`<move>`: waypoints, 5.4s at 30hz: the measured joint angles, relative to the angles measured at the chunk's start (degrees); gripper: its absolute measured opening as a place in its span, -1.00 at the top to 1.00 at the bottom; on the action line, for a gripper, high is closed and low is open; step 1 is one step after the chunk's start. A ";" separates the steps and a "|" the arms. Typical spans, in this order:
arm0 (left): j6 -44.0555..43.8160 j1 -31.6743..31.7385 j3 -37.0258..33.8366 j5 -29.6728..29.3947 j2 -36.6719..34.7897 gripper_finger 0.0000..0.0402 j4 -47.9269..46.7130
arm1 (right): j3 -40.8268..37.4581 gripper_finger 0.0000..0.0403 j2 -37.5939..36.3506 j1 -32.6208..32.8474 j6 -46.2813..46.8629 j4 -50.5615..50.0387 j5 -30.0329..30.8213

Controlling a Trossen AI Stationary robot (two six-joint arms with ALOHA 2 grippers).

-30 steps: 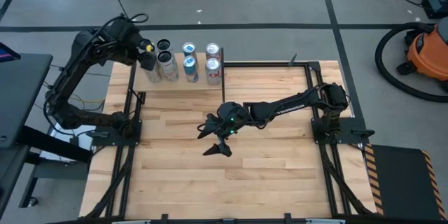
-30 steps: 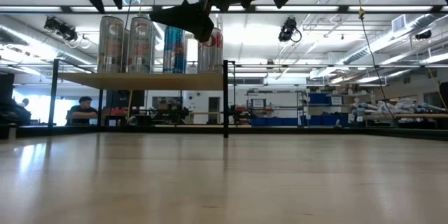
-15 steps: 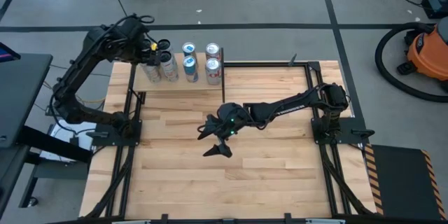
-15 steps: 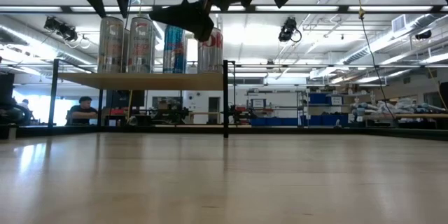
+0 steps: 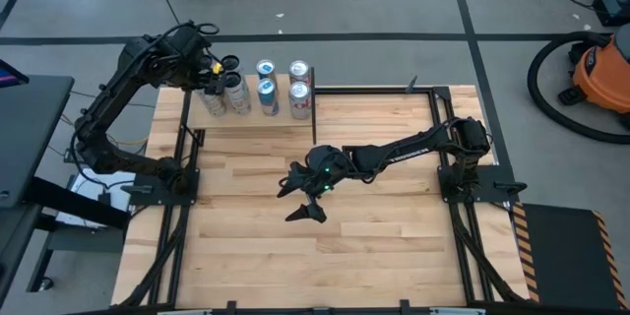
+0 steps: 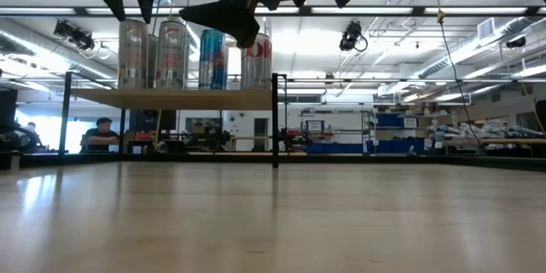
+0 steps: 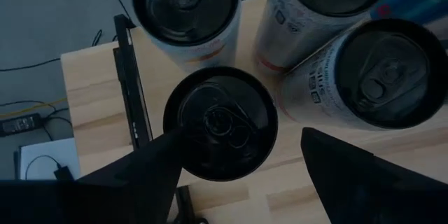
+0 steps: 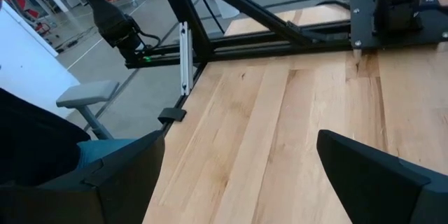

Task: Place canned beverage on shelf
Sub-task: Put the white-yellow soda can on the shelf aligned with the other white-yellow soda can

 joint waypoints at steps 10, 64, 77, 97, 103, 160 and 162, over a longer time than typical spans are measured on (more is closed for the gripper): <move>3.19 -0.02 -0.11 -0.05 0.09 -0.48 1.92 | 0.00 -0.90 -0.02 0.00 0.02 0.66 0.01; 7.76 -4.91 12.26 -2.43 -30.54 -0.48 -0.88 | 0.04 -0.90 -34.48 -3.40 -14.37 -24.78 -25.45; 8.98 -0.19 8.09 -2.78 -40.84 -0.48 -0.28 | 0.04 -0.90 -44.95 -1.75 -23.75 -35.60 -25.04; 12.66 1.66 -18.83 8.35 -62.05 -0.48 13.73 | 0.02 -0.90 -57.30 -1.75 -27.30 -47.55 -12.50; 12.48 1.66 -22.20 8.37 -65.63 -0.48 16.54 | -3.98 -0.90 -60.51 -1.88 -26.06 -46.66 -5.92; 15.39 12.31 -50.88 25.55 -74.99 -0.48 37.99 | -71.71 -0.90 -99.69 -1.90 -9.86 -12.26 19.65; 15.55 13.17 -50.88 26.52 -74.99 -0.48 38.05 | -72.85 -0.90 -99.69 -1.92 -9.86 -10.69 19.65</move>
